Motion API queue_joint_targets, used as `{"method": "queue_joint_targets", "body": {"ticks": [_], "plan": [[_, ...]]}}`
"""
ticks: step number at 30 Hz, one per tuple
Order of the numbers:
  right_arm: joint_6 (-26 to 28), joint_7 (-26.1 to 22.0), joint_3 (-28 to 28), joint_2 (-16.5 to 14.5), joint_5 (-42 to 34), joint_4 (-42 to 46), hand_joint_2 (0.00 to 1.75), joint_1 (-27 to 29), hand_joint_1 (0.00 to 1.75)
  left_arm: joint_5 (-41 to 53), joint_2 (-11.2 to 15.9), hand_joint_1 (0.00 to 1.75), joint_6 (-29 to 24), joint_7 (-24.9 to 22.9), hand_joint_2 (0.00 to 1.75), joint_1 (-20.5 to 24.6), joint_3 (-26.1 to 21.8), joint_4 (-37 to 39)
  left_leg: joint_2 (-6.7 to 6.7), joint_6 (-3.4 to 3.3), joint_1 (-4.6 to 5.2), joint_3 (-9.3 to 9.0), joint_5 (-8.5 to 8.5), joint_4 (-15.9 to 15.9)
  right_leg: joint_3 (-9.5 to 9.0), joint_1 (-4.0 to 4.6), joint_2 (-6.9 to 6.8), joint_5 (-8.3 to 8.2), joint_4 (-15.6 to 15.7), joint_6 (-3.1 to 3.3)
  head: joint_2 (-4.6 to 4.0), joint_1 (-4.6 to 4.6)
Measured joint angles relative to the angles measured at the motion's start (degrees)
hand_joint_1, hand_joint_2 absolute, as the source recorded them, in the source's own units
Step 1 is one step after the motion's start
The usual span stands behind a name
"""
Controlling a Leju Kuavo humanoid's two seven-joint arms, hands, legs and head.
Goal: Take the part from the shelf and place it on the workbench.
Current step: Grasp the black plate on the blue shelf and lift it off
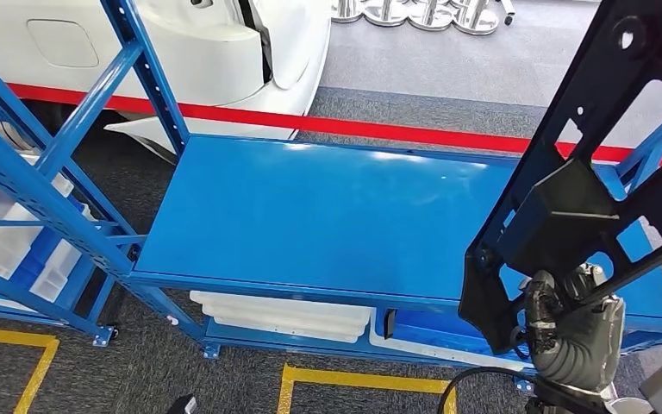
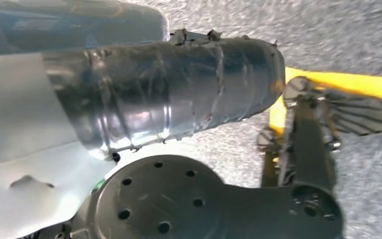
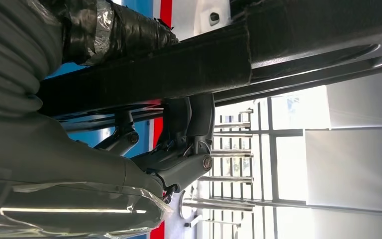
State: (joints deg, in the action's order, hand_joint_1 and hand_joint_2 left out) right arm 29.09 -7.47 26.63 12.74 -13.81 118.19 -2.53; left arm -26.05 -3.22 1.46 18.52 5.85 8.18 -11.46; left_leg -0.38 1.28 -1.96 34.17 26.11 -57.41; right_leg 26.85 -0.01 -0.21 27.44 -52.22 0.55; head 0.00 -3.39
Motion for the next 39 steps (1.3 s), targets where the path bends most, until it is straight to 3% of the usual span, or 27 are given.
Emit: {"method": "queue_joint_targets", "body": {"ticks": [1,3,4,5,6,7,9,11,14,15,16,18,19,20,21,22,24,26,29,30,32,34,35,36,37,39], "plan": [[0.00,0.00,0.01,0.03,0.00,-0.02,1.75,-0.01,1.75,0.00,0.08,0.00,-0.01,0.00,0.00,-0.07,0.01,0.00,-0.03,0.06,0.12,0.79,1.62,-1.86,-0.04,-0.15,-0.15,-0.48,0.61,0.24,0.00,-0.13],[0.00,0.01,0.02,0.05,-0.01,-0.10,1.75,0.01,1.75,-0.01,0.44,0.00,0.01,0.00,0.00,-0.18,0.01,0.01,0.01,0.05,0.23,3.37,5.92,-8.67,0.38,-0.18,-0.31,-0.88,0.59,0.51,0.00,-0.36],[0.00,0.01,0.04,0.06,-0.02,-0.16,1.75,0.04,1.75,-0.02,0.69,0.00,0.04,-0.01,0.00,-0.19,0.02,0.01,0.01,0.09,0.25,4.50,7.40,-12.08,0.76,-0.13,-0.36,-0.94,0.31,0.56,0.00,-0.39],[0.00,0.02,0.07,0.05,-0.02,-0.21,1.75,0.07,1.75,-0.02,0.92,0.00,0.07,-0.01,0.00,-0.20,0.02,0.01,0.02,0.14,0.27,4.89,7.79,-14.03,1.19,-0.10,-0.39,-1.00,-0.07,0.57,0.00,-0.41],[0.00,0.02,0.08,0.05,-0.02,-0.25,1.75,0.10,1.75,-0.02,1.13,0.00,0.08,-0.01,0.00,-0.20,0.03,0.01,0.04,0.22,0.27,4.28,7.09,-13.96,1.67,-0.09,-0.40,-1.04,-0.52,0.58,0.00,-0.41],[0.00,0.02,0.09,0.05,-0.02,-0.27,1.75,0.12,1.75,-0.03,1.28,0.00,0.09,0.00,0.00,-0.19,0.03,0.01,0.07,0.29,0.25,2.65,5.69,-11.86,2.17,-0.13,-0.38,-1.04,-1.07,0.54,0.00,-0.41],[-0.01,0.02,0.07,0.05,-0.01,-0.30,1.75,0.11,1.75,-0.04,1.50,0.00,0.10,0.09,0.00,-0.08,0.04,0.01,0.11,0.33,0.23,-1.84,3.52,-5.16,3.31,-0.09,-0.29,-0.84,-2.46,0.18,0.00,-0.46],[-0.01,0.01,0.04,0.05,0.02,-0.33,1.75,0.07,1.75,-0.04,1.58,0.00,0.15,0.18,0.00,0.10,0.04,0.01,-0.01,-0.10,0.30,-3.90,3.33,-1.41,4.31,0.06,-0.17,-0.69,-3.87,-0.42,0.00,-0.48],[-0.01,-0.03,0.03,0.07,0.09,-0.34,1.75,0.07,1.75,-0.04,1.57,0.00,0.19,0.20,0.00,0.11,0.04,0.01,-0.08,-1.39,0.30,-3.27,3.17,-1.05,5.15,-0.01,-0.05,-0.79,-4.85,-1.17,0.00,-0.45],[-0.01,-0.03,0.02,0.08,0.09,-0.34,1.75,0.08,1.75,-0.04,1.43,0.00,0.18,0.21,0.00,0.06,0.03,0.01,-0.02,-1.81,0.22,-3.02,2.86,-0.98,5.67,-0.08,-0.01,0.02,-5.86,-1.45,0.00,-0.34],[-0.01,-0.03,0.01,0.09,0.10,-0.34,1.75,0.09,1.75,-0.04,1.21,0.00,0.17,0.22,0.00,0.03,0.03,0.01,0.03,-2.19,0.12,-2.69,2.53,-0.91,6.62,-0.18,0.02,1.58,-8.02,-1.76,0.00,-0.25],[0.00,-0.03,-0.01,0.11,0.10,-0.35,1.75,0.11,1.75,-0.04,0.63,0.00,0.13,0.25,0.00,0.04,0.02,0.01,0.06,-2.63,0.17,-1.83,1.87,-0.90,9.57,-0.41,0.04,5.98,-15.30,-2.35,0.00,-0.05],[0.00,-0.03,-0.01,0.11,0.10,-0.36,1.75,0.14,1.75,-0.04,0.41,0.00,0.11,0.26,0.00,0.04,0.02,0.01,0.06,-2.69,0.23,-1.40,1.56,-0.91,10.85,-0.52,0.04,7.60,-18.76,-2.51,0.00,-0.05],[0.00,-0.03,-0.01,0.11,0.10,-0.38,1.75,0.17,1.75,-0.04,0.21,0.00,0.08,0.26,0.00,0.02,0.02,0.01,0.05,-2.71,0.32,-1.01,1.26,-0.91,11.34,-0.58,0.04,8.22,-20.63,-2.52,0.00,-0.06],[0.00,-0.03,-0.01,0.11,0.09,-0.40,1.75,0.18,1.75,-0.04,0.06,0.00,0.05,0.26,0.00,0.00,0.02,0.01,0.04,-2.69,0.42,-0.69,0.98,-0.91,10.76,-0.58,0.05,7.76,-20.32,-2.36,0.00,-0.07],[0.00,-0.03,-0.01,0.11,0.09,-0.42,1.75,0.18,1.75,-0.04,-0.03,0.00,0.02,0.27,0.00,-0.01,0.02,0.01,0.02,-2.67,0.53,-0.43,0.71,-0.91,9.22,-0.53,0.05,6.47,-18.00,-2.03,0.00,-0.07],[0.00,-0.03,-0.01,0.11,0.10,-0.39,1.75,0.08,1.75,-0.04,-0.08,0.00,-0.01,0.28,0.00,0.00,0.02,0.01,-0.02,-2.51,0.72,-0.09,0.15,-0.80,4.14,-0.17,0.00,3.32,-9.37,-0.70,0.00,-0.10],[0.00,-0.05,-0.01,0.10,0.12,-0.35,1.75,-0.06,1.75,-0.05,-0.18,0.00,0.02,0.28,0.00,0.01,0.02,0.01,0.02,-1.94,0.68,0.10,-0.48,-0.47,1.04,0.39,-0.22,1.74,-3.46,0.43,0.00,-0.11],[0.00,-0.10,-0.02,0.10,0.29,-0.32,1.75,-0.05,1.75,-0.07,-0.38,0.00,0.11,0.32,0.00,0.00,0.02,0.01,0.24,-0.79,0.41,0.28,-1.25,0.03,0.96,0.67,-0.40,0.60,-1.74,0.79,0.00,0.02],[0.01,-0.11,-0.02,0.08,0.43,-0.33,1.75,-0.01,1.75,-0.08,-0.38,0.00,0.13,0.34,0.00,0.00,0.02,0.01,0.27,-0.57,0.45,0.54,-0.71,-0.41,0.88,0.55,-0.44,-0.03,-0.99,0.77,0.00,-0.02],[0.07,-0.20,-0.03,0.04,0.74,-0.34,1.75,0.00,1.75,-0.09,-0.29,0.00,0.16,0.40,0.00,-0.04,0.03,0.01,0.25,-0.36,0.60,2.32,2.88,-4.74,0.97,0.22,-0.59,-1.25,0.23,0.79,0.00,-0.17],[0.14,-0.27,-0.04,0.04,0.95,-0.38,1.75,0.14,1.75,-0.09,0.04,0.00,0.17,0.44,0.00,-0.16,0.04,0.01,0.26,-0.14,0.69,4.76,7.38,-11.90,1.74,0.25,-0.62,-1.81,0.19,0.93,0.00,-0.31],[0.15,-0.27,-0.04,0.04,1.02,-0.40,1.75,0.24,1.75,-0.09,0.27,0.00,0.17,0.45,0.00,-0.23,0.04,0.01,0.27,-0.02,0.68,5.24,8.45,-14.23,2.20,0.26,-0.63,-1.97,-0.04,0.88,0.00,-0.32],[0.15,-0.27,-0.04,0.04,1.08,-0.42,1.75,0.31,1.75,-0.09,0.49,0.00,0.17,0.46,0.00,-0.27,0.04,0.01,0.27,0.11,0.66,4.77,8.47,-14.69,2.70,0.23,-0.64,-2.10,-0.39,0.85,0.00,-0.33],[0.15,-0.26,-0.04,0.04,1.11,-0.42,1.75,0.33,1.75,-0.09,0.69,0.00,0.17,0.48,0.00,-0.28,0.04,0.01,0.29,0.24,0.61,3.21,7.52,-12.96,3.23,0.17,-0.63,-2.16,-0.88,0.77,0.00,-0.34],[0.15,-0.25,-0.05,0.04,1.15,-0.41,1.75,0.35,1.75,-0.09,0.94,0.00,0.18,0.56,0.00,-0.16,0.04,0.01,0.28,0.44,0.50,-1.66,5.01,-5.70,4.43,0.07,-0.58,-2.02,-2.34,0.39,0.00,-0.35]]}}
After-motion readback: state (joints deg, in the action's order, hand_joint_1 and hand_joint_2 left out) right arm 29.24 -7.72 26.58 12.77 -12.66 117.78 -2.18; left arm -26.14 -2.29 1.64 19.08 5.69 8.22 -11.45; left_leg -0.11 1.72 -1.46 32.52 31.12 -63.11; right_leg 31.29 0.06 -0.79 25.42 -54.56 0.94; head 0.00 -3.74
